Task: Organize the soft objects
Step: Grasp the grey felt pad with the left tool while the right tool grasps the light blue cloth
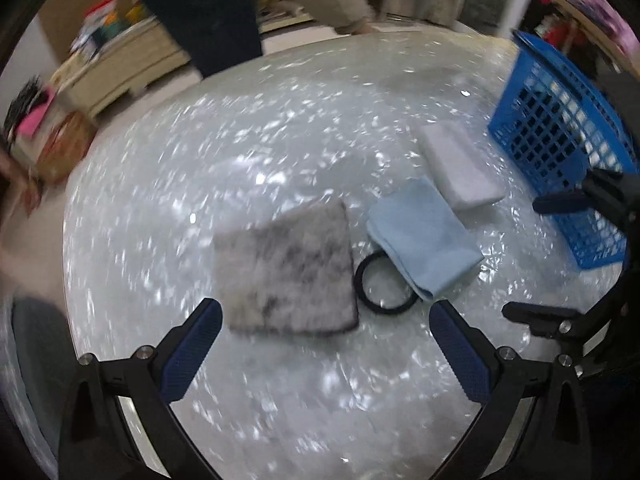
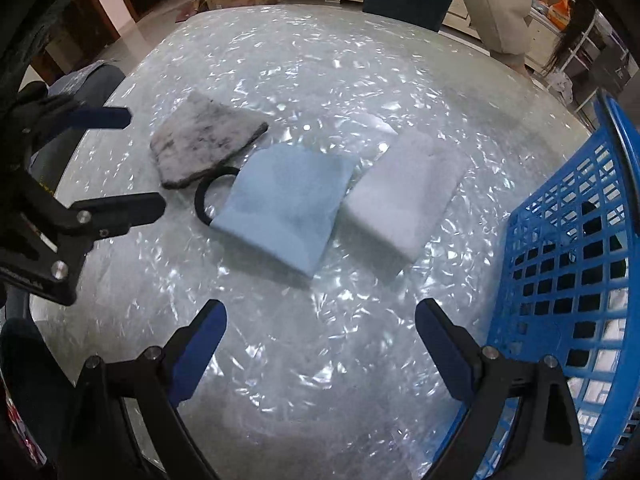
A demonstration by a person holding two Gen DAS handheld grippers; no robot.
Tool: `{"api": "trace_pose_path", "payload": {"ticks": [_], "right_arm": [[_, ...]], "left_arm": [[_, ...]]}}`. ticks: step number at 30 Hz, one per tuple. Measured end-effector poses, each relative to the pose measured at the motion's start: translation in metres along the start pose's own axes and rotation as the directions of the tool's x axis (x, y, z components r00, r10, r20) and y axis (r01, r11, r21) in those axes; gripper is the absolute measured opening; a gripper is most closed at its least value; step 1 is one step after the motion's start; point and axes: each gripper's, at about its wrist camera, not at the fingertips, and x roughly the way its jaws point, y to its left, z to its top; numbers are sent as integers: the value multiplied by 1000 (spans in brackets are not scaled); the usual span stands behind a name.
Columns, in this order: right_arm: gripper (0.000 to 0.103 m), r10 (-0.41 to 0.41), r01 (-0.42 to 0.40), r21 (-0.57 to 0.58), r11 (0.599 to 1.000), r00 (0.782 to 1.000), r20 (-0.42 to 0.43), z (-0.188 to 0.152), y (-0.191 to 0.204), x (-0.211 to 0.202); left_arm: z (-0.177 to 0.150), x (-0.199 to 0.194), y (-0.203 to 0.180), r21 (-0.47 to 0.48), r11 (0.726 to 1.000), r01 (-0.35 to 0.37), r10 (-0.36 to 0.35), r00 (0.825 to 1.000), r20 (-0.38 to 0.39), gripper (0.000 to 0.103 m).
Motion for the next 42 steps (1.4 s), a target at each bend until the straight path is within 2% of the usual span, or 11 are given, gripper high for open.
{"api": "trace_pose_path", "payload": {"ticks": [3, 9, 13, 16, 19, 22, 23, 26, 29, 35, 42], "right_arm": [[95, -2, 2, 11, 1000, 1000, 2, 5, -4, 1], [95, 0, 0, 25, 1000, 1000, 4, 10, -11, 4], [95, -2, 2, 27, 1000, 1000, -8, 12, -15, 10], [95, 0, 0, 28, 1000, 1000, -11, 12, -12, 13], [95, -1, 2, 28, 1000, 1000, -8, 14, -10, 14], [95, 4, -4, 36, 999, 1000, 2, 17, -11, 14], [95, 10, -11, 40, 999, 1000, 10, 19, -11, 13], [95, 18, -19, 38, 999, 1000, 24, 24, -7, 11], [95, 22, -23, 23, 999, 999, 25, 27, -3, 12], [95, 38, -38, 14, 999, 998, 48, 28, 5, 9], [83, 66, -63, -62, 996, 996, 54, 37, 34, 12]], "left_arm": [[5, 9, -5, 66, 998, 1, 0, 1000, -11, 95], [3, 27, -2, 129, 991, 18, -13, 999, -40, 93], [-4, 36, 2, 150, 989, 9, 0, 998, -58, 83], [-4, 40, 11, 153, 988, 13, -3, 998, -63, 71], [-3, 38, 18, 144, 990, 8, 0, 998, -58, 52], [-4, 31, 21, 120, 991, 59, -54, 998, -43, 30], [-4, 31, 20, 120, 990, 69, -64, 997, -43, 18], [-6, 32, 15, 110, 991, 69, -65, 997, -39, 12], [-7, 31, 18, 52, 995, 91, -89, 995, -38, 8], [-16, 22, 24, -57, 994, 98, -101, 993, -59, 7], [-44, 4, 32, -151, 980, 126, -136, 989, -55, 6]]}}
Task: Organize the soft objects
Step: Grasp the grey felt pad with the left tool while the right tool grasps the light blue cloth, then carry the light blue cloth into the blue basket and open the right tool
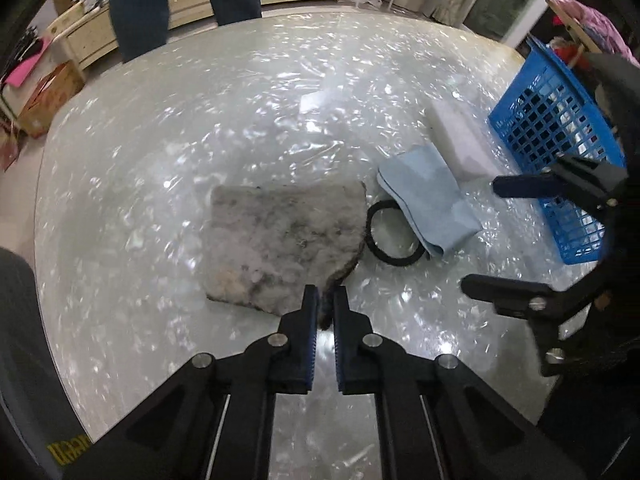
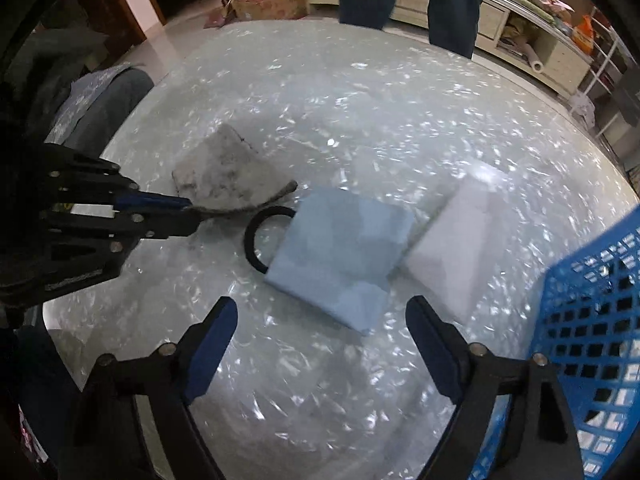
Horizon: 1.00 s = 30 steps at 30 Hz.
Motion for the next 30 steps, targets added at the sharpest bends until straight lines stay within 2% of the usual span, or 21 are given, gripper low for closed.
{"api": "trace_pose_path", "payload": {"ticks": [4, 8, 12, 14, 16, 20, 30], "right_arm": [[72, -8, 7, -44, 999, 1000, -20, 6, 15, 13], [53, -29, 26, -69, 997, 999, -43, 10, 25, 27], [46, -65, 61, -92, 994, 997, -40, 10, 28, 39], [25, -65, 62, -106, 992, 997, -28, 11, 32, 41], [17, -71, 68, -111, 992, 997, -26, 13, 35, 41], [12, -65, 61, -119, 991, 997, -30, 12, 31, 35], [12, 10, -8, -81, 997, 1000, 23, -7, 15, -21]], "left_arm": [[-14, -14, 7, -50, 999, -3, 5, 1000, 21, 6], [-24, -27, 9, -70, 998, 1, 2, 999, 42, 6], [-30, -33, 7, -78, 997, 8, -4, 998, 55, 6], [-25, -35, 6, -82, 997, -2, 6, 998, 56, 6], [-23, -36, 2, -86, 996, -8, 13, 998, 55, 6], [-27, -44, -8, -94, 996, -6, 11, 998, 63, 6], [-31, -68, -33, -130, 991, 22, -6, 993, 119, 6]]}}
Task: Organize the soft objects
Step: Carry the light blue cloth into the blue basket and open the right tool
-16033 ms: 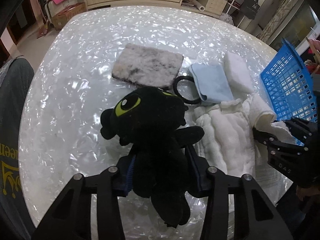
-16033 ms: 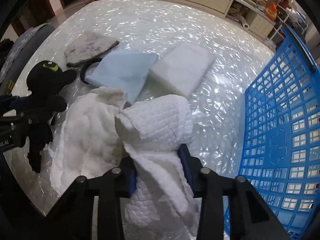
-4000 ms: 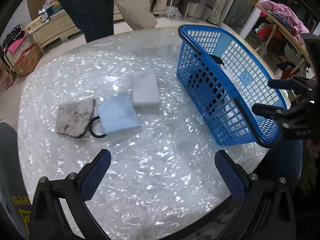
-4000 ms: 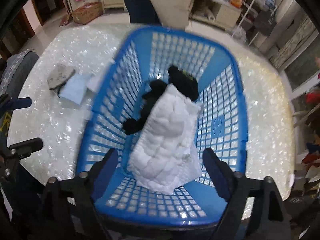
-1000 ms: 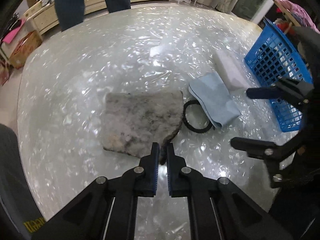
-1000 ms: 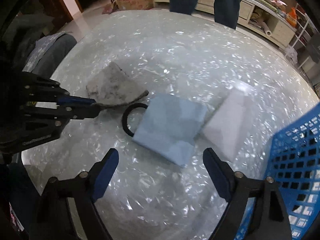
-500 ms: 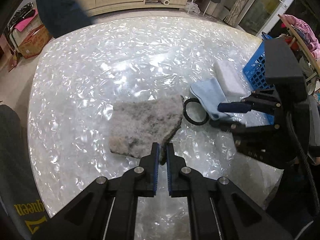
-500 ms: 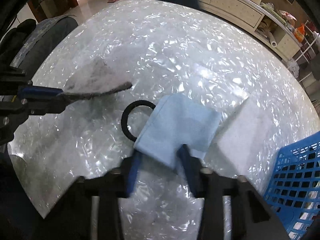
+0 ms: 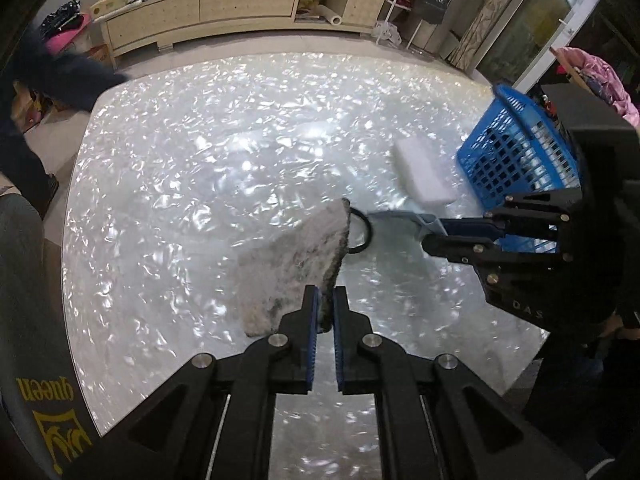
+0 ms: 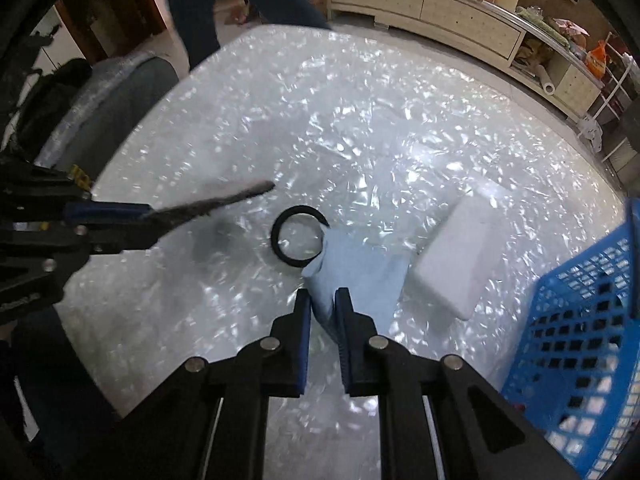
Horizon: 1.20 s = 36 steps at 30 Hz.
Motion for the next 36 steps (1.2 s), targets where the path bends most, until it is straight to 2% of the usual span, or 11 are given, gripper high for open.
{"api": "trace_pose_path", "payload": {"ticks": [10, 14, 22, 28, 36], "right_arm": [[3, 49, -51, 18, 999, 997, 61, -33, -13, -64], [3, 56, -59, 28, 998, 994, 90, -40, -16, -79], [3, 58, -69, 58, 996, 984, 167, -56, -31, -126], [3, 20, -42, 98, 994, 976, 217, -67, -66, -164], [3, -97, 50, 185, 981, 961, 259, -87, -127, -212]], "left_arm": [[-8, -24, -51, 35, 999, 20, -21, 999, 45, 6], [-9, -31, -67, 29, 1000, 11, -12, 999, 52, 6], [1, -56, -101, 79, 997, 11, -19, 995, 99, 6], [21, -61, -122, 112, 994, 17, -30, 992, 123, 6], [48, -48, -147, 162, 986, 35, -55, 991, 120, 6]]}}
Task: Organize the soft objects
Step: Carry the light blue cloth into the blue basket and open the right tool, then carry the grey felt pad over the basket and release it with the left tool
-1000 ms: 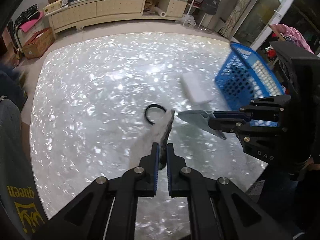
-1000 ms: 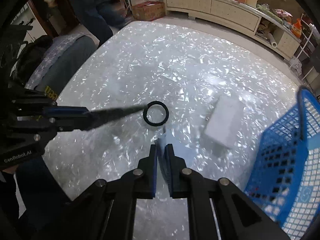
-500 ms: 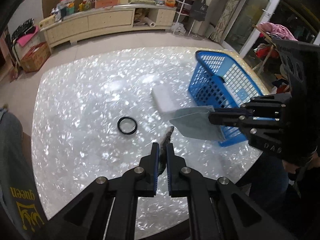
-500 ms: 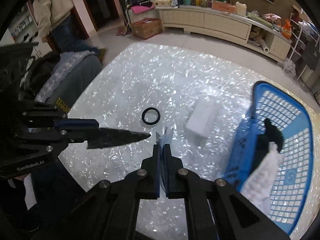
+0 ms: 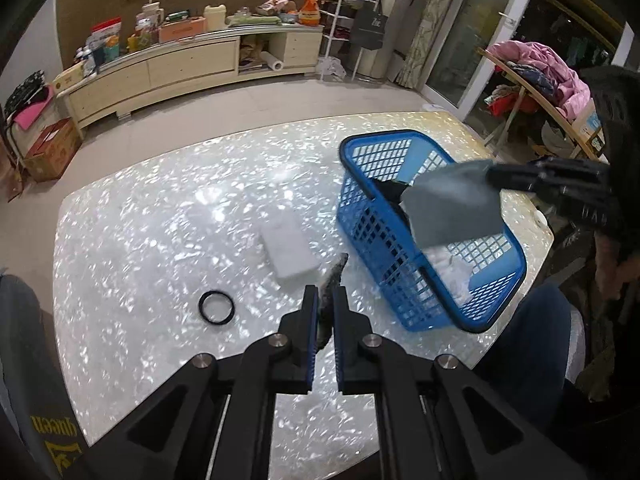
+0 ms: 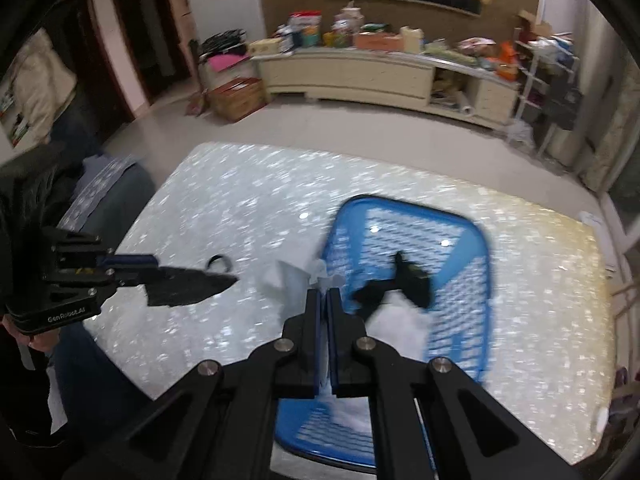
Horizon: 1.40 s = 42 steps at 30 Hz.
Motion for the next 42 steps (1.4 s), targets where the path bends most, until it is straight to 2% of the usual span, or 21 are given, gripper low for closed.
{"api": "trace_pose_path", "payload": {"ticks": [5, 9, 11, 14, 17, 20, 24, 25, 26, 27, 29, 30, 32, 36, 42], "right_arm": [[3, -85, 85, 32, 996, 996, 7, -3, -37, -10], [3, -156, 156, 3, 988, 988, 0, -8, -43, 7], [3, -163, 162, -33, 986, 986, -34, -16, -43, 27], [3, -139, 131, -65, 989, 980, -141, -32, -40, 75], [3, -65, 57, -41, 998, 970, -235, -48, -30, 109], [3, -3, 3, -1, 1000, 962, -273, -56, -23, 121], [7, 52, -40, 53, 998, 962, -268, -57, -21, 117], [11, 69, -55, 60, 997, 962, -264, -55, -19, 117], [20, 74, -60, 63, 996, 966, -249, -55, -20, 112], [26, 55, -43, 58, 997, 971, -234, -54, -19, 105], [46, 49, -38, 56, 998, 975, -216, -56, -22, 92], [49, 46, -35, 58, 998, 979, -201, -56, -21, 85], [66, 31, -21, 54, 998, 983, -179, -59, -21, 73], [75, -15, 21, 46, 999, 991, -133, -69, -19, 48], [100, -66, 70, 48, 996, 995, -74, -78, -25, 22]], "left_arm": [[8, 13, -9, 18, 1000, 15, -15, 1000, -9, 6], [7, 27, -12, 19, 1000, 13, -12, 999, -37, 6], [4, 34, -12, 11, 1000, 14, -13, 998, -54, 6], [-3, 44, -6, -11, 1000, 19, -19, 997, -76, 6], [-9, 49, -1, -19, 1000, 14, -16, 996, -92, 6], [-11, 49, 1, -25, 1000, 13, -15, 995, -97, 6], [-11, 45, 0, -27, 1000, 15, -18, 996, -87, 6], [-11, 44, -1, -26, 1000, 15, -17, 996, -85, 6], [-11, 42, -3, -24, 1000, 15, -17, 997, -80, 6], [-9, 40, -5, -22, 1000, 13, -15, 997, -76, 6], [-7, 36, -10, -19, 1000, 11, -12, 998, -67, 6], [-5, 33, -13, -15, 1000, 10, -11, 998, -61, 6], [-2, 27, -20, -2, 1000, 9, -9, 999, -52, 6], [8, 15, -38, 35, 999, 2, -1, 1000, -29, 6], [30, 6, -62, 96, 995, -26, 28, 1000, -13, 6]]}}
